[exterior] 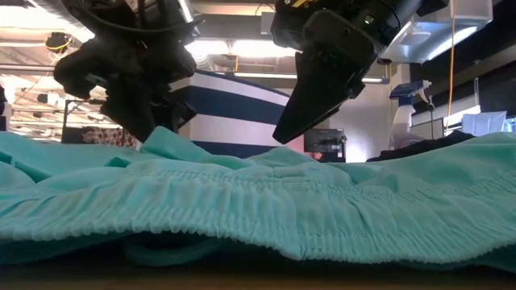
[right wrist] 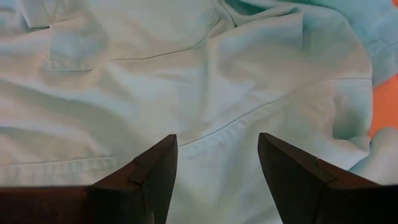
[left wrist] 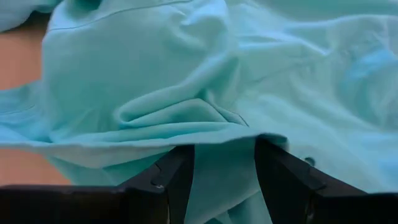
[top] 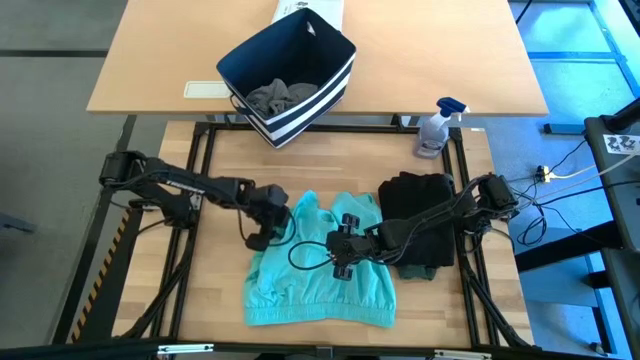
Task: Fold Laundry from Bin
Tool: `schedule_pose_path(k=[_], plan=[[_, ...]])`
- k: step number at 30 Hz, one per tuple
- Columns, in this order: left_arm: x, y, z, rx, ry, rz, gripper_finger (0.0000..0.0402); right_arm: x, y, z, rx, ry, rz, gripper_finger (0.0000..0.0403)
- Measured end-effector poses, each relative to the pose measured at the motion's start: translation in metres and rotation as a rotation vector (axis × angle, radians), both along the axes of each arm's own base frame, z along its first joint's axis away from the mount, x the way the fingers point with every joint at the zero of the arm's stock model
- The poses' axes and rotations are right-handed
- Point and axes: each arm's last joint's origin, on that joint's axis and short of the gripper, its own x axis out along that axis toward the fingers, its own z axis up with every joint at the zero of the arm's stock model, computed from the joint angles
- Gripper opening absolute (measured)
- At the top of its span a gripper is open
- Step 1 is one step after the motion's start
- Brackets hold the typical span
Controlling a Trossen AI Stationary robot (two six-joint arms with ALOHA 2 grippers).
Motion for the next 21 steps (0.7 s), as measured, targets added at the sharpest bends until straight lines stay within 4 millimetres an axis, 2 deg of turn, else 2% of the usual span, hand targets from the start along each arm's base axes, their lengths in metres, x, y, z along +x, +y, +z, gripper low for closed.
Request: schedule_pose_path(k=[7,13,17,21], plan=[[-0.004,-0.015,-0.002,-0.047,0.061,0.012,0.0163,0.001,0.0,0.001,0.002,-0.012,0.002,0.0224],[-0.005,-0.037,-0.001,-0.183,0.127,0.097,0.0163,0.001,0.0,0.001,0.0,-0.012,0.005,0.0224],[-0.004,-0.054,0.006,-0.148,0.12,0.051,0.0163,0.001,0.0,0.001,-0.001,-0.012,0.005,0.0224],[0.0,-0.057,0.017,-0.094,0.117,0.065,0.0163,0.001,0.0,0.001,-0.001,-0.013,0.005,0.0224]])
